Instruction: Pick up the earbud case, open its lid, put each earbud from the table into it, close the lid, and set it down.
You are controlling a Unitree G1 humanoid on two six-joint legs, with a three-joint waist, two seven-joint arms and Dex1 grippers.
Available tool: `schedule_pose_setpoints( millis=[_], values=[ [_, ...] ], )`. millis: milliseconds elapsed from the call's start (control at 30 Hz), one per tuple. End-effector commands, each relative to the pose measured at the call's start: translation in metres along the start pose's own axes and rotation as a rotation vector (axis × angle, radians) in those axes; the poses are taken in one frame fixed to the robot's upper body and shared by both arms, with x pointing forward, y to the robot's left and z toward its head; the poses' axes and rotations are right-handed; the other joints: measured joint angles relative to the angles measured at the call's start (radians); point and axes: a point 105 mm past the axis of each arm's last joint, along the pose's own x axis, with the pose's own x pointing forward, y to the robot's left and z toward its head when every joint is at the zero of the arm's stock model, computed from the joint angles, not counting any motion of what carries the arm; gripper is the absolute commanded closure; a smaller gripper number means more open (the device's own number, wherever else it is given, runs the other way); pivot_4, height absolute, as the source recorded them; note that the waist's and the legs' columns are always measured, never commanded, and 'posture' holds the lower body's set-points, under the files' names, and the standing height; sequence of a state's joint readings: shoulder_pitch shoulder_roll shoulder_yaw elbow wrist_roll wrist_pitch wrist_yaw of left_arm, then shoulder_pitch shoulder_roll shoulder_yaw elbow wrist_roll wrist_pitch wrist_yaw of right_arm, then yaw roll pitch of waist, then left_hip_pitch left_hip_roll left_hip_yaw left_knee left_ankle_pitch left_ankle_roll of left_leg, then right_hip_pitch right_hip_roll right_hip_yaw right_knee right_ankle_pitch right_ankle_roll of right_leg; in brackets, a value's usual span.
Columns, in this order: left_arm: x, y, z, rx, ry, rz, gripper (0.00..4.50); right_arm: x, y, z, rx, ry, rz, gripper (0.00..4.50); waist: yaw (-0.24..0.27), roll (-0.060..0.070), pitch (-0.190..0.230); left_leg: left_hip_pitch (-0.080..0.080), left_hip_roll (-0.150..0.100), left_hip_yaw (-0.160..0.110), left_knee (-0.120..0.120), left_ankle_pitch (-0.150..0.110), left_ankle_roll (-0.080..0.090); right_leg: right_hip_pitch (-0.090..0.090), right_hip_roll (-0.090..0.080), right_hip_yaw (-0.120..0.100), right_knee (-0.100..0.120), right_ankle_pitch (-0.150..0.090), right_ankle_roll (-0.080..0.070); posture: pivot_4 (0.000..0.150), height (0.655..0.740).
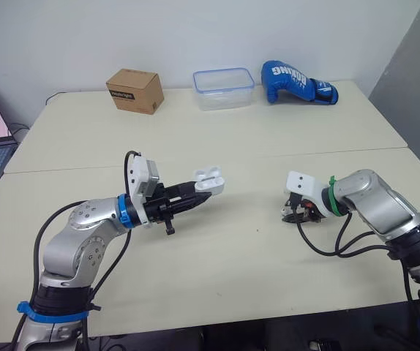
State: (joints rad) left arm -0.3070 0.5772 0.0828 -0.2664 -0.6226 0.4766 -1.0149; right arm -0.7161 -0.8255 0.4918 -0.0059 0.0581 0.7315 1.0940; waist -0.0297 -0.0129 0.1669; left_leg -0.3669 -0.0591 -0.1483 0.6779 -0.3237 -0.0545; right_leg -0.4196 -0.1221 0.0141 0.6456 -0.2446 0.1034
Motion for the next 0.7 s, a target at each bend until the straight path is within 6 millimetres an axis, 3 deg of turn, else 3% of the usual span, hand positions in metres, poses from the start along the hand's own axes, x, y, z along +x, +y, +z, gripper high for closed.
schedule_pose_setpoints(
  millis=[33, 100, 133, 367, 533, 700],
  values=[
    [-0.001, -0.003, 0.009, 0.037, -0.020, -0.021, 3.70, -0.002, 0.000, 0.001, -0.009, 0.000, -0.008, 3.30, 0.000, 0.000, 0.000, 0.000, 0.000, 0.000, 0.000, 0.000, 0.000, 0.000, 0.000, 0.000, 0.000, 0.000, 0.000, 0.150, 0.7307],
    [-0.001, -0.002, 0.009, 0.036, -0.019, -0.023, 3.70, -0.002, 0.000, 0.000, -0.009, 0.001, -0.008, 4.05, 0.000, 0.000, 0.000, 0.000, 0.000, 0.000, 0.000, 0.000, 0.000, 0.000, 0.000, 0.000, 0.000, 0.000, 0.000, 0.150, 0.7307],
    [0.000, -0.002, 0.008, 0.036, -0.019, -0.024, 3.70, -0.002, 0.000, 0.000, -0.008, 0.002, -0.008, 4.11, 0.000, 0.000, 0.000, 0.000, 0.000, 0.000, 0.000, 0.000, 0.000, 0.000, 0.000, 0.000, 0.000, 0.000, 0.000, 0.150, 0.7307],
    [0.001, -0.003, 0.008, 0.035, -0.025, -0.036, 3.70, -0.004, -0.001, -0.002, -0.011, 0.008, -0.014, 4.11, 0.000, 0.000, 0.000, 0.000, 0.000, 0.000, 0.000, 0.000, 0.000, 0.000, 0.000, 0.000, 0.000, 0.000, 0.000, 0.150, 0.7307],
    [-0.001, -0.003, 0.007, 0.026, -0.020, -0.076, 3.70, -0.018, -0.001, 0.000, -0.096, 0.007, 0.013, 4.11, 0.002, 0.000, 0.000, 0.000, 0.000, 0.000, 0.000, 0.000, 0.000, 0.000, 0.000, 0.000, 0.000, 0.000, 0.000, 0.150, 0.7307],
    [0.006, -0.009, 0.008, 0.025, -0.017, -0.147, 3.70, -0.023, 0.001, -0.011, -0.158, 0.065, 0.052, 4.11, 0.001, 0.000, 0.000, 0.000, 0.000, 0.000, 0.000, 0.000, 0.000, 0.000, 0.000, 0.000, 0.000, 0.000, 0.000, 0.150, 0.7307]
  ],
)
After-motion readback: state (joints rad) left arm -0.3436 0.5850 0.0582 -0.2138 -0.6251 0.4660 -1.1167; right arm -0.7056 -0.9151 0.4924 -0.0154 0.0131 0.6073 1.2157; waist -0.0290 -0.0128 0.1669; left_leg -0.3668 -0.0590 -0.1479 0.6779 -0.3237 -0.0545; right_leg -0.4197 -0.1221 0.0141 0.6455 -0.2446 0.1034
